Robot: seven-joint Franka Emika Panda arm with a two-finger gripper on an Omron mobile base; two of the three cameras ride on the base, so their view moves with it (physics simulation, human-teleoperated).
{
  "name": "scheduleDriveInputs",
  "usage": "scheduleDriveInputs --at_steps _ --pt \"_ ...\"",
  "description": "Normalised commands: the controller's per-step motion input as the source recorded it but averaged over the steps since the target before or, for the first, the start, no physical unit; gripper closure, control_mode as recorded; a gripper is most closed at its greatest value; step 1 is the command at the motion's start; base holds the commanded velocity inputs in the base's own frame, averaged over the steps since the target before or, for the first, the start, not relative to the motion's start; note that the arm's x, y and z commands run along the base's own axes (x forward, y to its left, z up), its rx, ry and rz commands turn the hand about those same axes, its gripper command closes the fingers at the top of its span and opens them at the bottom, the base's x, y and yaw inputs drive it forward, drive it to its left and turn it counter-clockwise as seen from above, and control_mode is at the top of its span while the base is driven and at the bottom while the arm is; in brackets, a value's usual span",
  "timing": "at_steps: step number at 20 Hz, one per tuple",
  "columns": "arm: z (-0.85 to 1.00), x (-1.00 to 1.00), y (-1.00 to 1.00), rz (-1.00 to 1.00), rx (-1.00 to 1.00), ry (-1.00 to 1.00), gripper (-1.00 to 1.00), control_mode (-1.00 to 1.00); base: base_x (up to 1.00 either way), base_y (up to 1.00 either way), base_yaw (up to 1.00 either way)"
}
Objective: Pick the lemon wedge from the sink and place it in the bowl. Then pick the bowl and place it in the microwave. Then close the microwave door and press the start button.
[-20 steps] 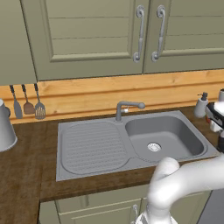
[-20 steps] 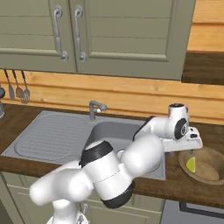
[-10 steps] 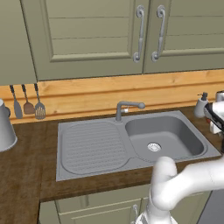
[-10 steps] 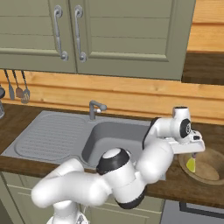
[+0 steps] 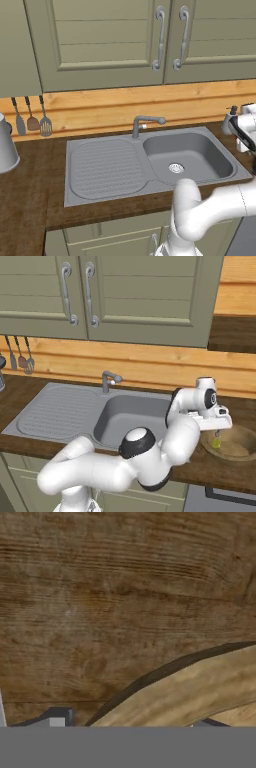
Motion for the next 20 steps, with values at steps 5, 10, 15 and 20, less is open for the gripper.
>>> scheduleDriveInputs --at_steps 5,10,15,20 --pt "-0.17 -0.02 -0.04 0.00 0.00 0.07 1.00 -1.00 0.00 0.00 0.00" --pt "-0.01 -0.56 0.05 0.00 0.00 -0.01 1.00 -1.00 0.00 0.00 0.00" --pt "-0.01 -0.86 0.04 0.00 0.03 -0.07 1.00 -1.00 0.00 0.00 0.00" --pt "-0.02 -0.99 0.12 0.00 0.01 -0.18 1.00 -1.00 0.00 0.00 0.00"
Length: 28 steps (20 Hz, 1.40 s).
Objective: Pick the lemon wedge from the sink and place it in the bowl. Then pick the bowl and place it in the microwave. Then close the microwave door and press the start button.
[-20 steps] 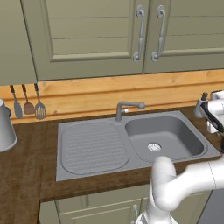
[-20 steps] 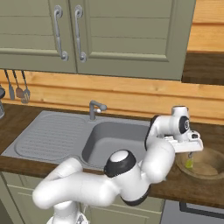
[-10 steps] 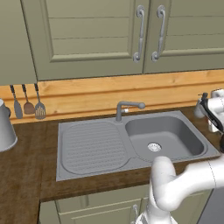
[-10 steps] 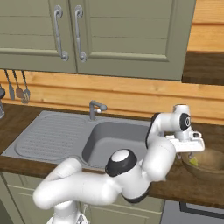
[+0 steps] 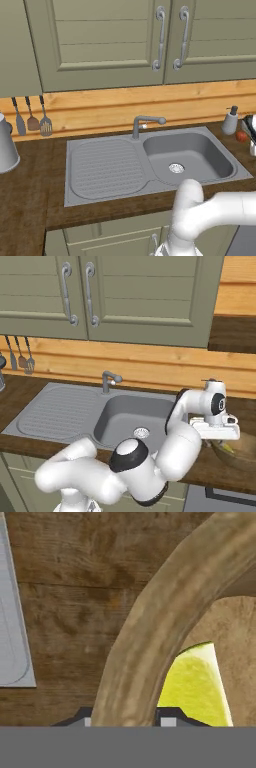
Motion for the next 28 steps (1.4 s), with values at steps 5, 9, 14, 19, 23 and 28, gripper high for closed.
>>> scheduleDriveInputs --at_steps 5,9,14,19,23,28 --pt "0.00 -1.00 0.34 0.02 0.00 -0.25 1.00 -1.00 0.00 0.00 0.00" --pt "0.07 -1.00 0.56 0.09 -0.03 -0.28 1.00 -1.00 0.00 0.00 0.00" --pt "0.26 -0.81 0.74 0.21 -0.09 -0.29 1.00 -1.00 0.00 0.00 0.00" --pt "0.72 -0.76 0.62 0.41 -0.16 -0.17 1.00 -1.00 0.00 0.00 0.00" --pt "0.68 -0.68 0.68 0.50 -0.18 -0.07 1.00 -1.00 0.00 0.00 0.00" --pt "0.72 -0.69 0.60 0.48 -0.15 0.00 1.00 -1.00 0.00 0.00 0.00"
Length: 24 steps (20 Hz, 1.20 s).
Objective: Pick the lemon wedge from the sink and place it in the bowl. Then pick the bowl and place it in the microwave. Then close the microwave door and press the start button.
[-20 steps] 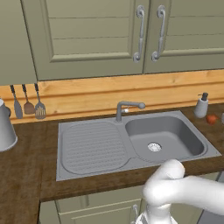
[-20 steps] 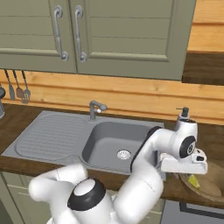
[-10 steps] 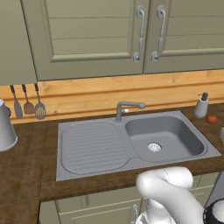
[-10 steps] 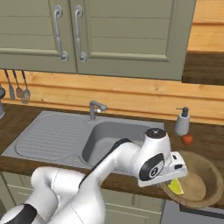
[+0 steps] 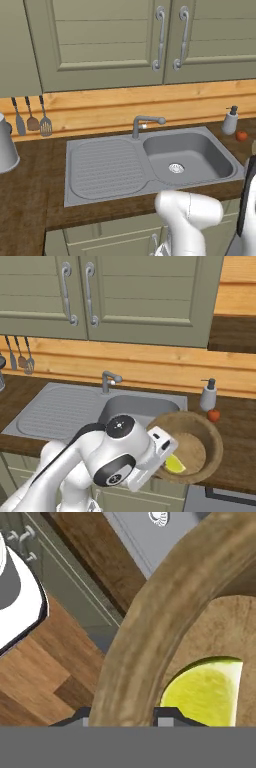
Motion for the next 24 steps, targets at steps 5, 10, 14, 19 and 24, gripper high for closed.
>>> scheduleDriveInputs --at_steps 5,10,14,19,24 --pt "0.77 -0.38 0.71 0.26 0.00 0.06 1.00 -1.00 0.00 0.00 0.00" --pt "0.69 -0.27 0.91 0.21 0.00 0.01 1.00 -1.00 0.00 0.00 0.00" --pt "0.82 -0.26 0.80 0.22 0.00 0.05 1.00 -1.00 0.00 0.00 0.00" --pt "0.68 -0.13 0.85 0.22 -0.06 0.13 1.00 -1.00 0.00 0.00 0.00" --pt "0.37 -0.06 0.78 0.17 0.00 0.06 1.00 -1.00 0.00 0.00 0.00"
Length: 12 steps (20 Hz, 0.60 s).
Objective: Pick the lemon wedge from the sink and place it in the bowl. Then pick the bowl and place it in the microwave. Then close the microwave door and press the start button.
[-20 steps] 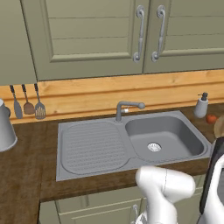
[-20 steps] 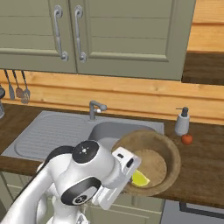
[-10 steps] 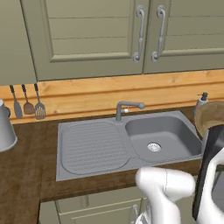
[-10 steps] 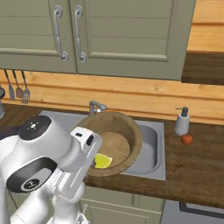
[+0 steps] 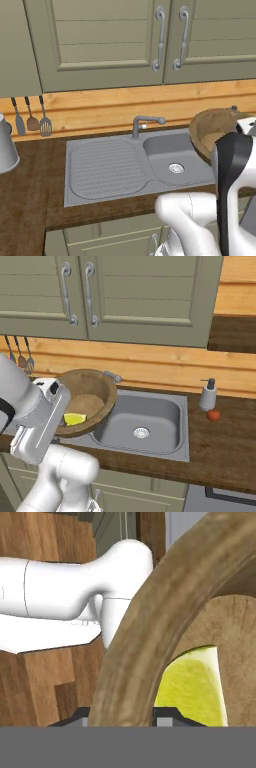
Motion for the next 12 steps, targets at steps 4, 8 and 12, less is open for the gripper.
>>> scheduleDriveInputs --at_steps 4,8,12 --pt "0.09 -0.03 0.61 0.15 0.00 0.00 1.00 -1.00 0.00 0.00 0.00" --pt "-0.03 0.08 0.73 0.12 0.00 -0.05 1.00 -1.00 0.00 0.00 0.00" --pt "0.00 0.27 0.06 0.06 0.01 -0.08 1.00 -1.00 0.00 0.00 0.00"
